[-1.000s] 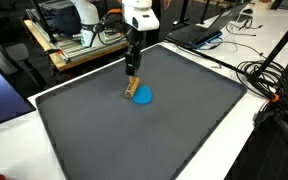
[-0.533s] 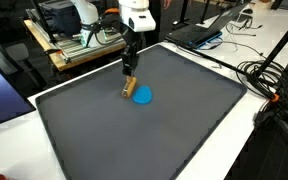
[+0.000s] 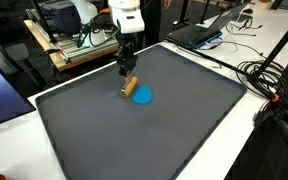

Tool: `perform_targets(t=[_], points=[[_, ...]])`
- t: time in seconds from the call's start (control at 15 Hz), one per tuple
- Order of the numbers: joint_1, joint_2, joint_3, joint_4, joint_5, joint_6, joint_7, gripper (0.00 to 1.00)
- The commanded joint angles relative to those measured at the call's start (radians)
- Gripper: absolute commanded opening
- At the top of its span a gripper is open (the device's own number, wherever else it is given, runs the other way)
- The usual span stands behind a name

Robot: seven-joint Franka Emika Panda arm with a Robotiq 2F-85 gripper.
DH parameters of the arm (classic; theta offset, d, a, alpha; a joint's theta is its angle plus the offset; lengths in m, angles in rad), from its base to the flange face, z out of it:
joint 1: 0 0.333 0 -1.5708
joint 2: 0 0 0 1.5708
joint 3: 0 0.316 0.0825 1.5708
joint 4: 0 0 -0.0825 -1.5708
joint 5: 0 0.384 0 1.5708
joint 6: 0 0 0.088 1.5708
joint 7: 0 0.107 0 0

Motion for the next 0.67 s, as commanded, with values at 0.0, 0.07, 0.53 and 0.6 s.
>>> perform_targets(t=[0.0,0.07,0.53,0.6], points=[[-0.018,-0.041,-0.001,-0.011,0.057,0.017,0.007,0.22],[-0.018,-0.051,-0.004,-0.016,0.059,0.032,0.016,0.22],[-0.002,-0.106,-0.002,-0.012,0.089,0.058,0.061,0.22],[0.007,-0.103,0.002,-0.01,0.089,0.08,0.077,0.22]])
